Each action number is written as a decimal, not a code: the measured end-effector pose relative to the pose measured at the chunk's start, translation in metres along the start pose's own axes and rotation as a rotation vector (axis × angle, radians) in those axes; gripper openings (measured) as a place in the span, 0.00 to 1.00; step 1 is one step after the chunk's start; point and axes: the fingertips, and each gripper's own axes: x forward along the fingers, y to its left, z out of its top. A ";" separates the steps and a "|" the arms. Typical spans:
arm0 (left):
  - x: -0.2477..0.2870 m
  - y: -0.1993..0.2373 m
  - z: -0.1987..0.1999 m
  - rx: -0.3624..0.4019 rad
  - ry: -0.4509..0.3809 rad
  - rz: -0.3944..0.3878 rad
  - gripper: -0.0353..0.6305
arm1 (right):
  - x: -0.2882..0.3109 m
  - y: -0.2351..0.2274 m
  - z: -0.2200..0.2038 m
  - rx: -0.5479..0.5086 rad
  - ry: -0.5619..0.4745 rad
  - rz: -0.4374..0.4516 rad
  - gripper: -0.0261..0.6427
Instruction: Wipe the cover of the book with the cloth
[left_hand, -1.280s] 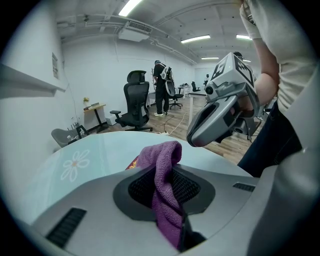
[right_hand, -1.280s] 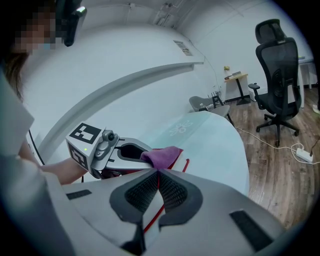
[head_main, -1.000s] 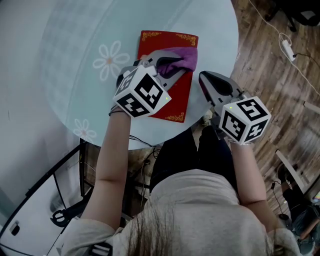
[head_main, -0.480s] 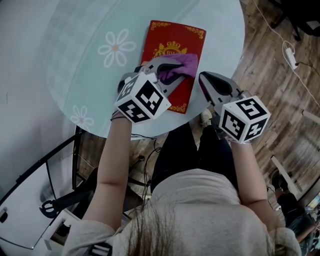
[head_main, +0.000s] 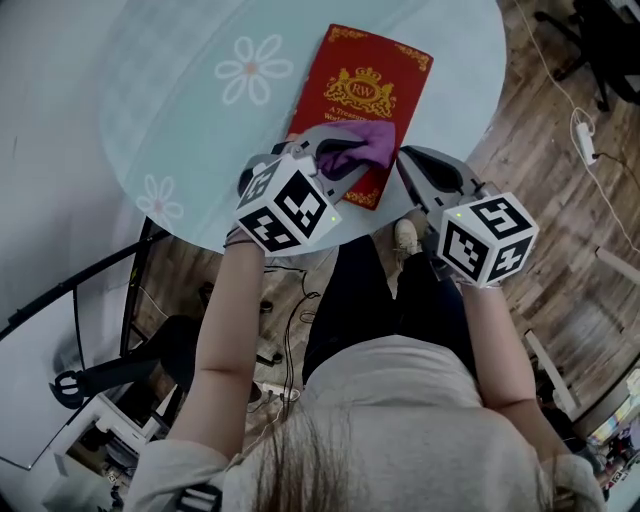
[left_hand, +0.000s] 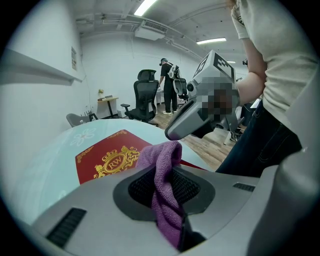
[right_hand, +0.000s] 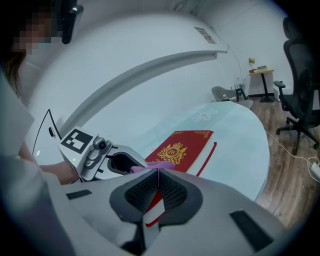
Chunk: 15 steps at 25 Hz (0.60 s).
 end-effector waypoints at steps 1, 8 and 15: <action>-0.002 -0.002 -0.002 -0.008 -0.001 0.005 0.18 | 0.000 0.002 -0.001 -0.005 0.005 0.005 0.07; -0.013 -0.021 -0.010 -0.043 0.000 0.034 0.18 | -0.003 0.015 -0.010 -0.037 0.038 0.042 0.07; -0.023 -0.038 -0.016 -0.067 0.006 0.071 0.18 | -0.009 0.028 -0.017 -0.075 0.064 0.075 0.07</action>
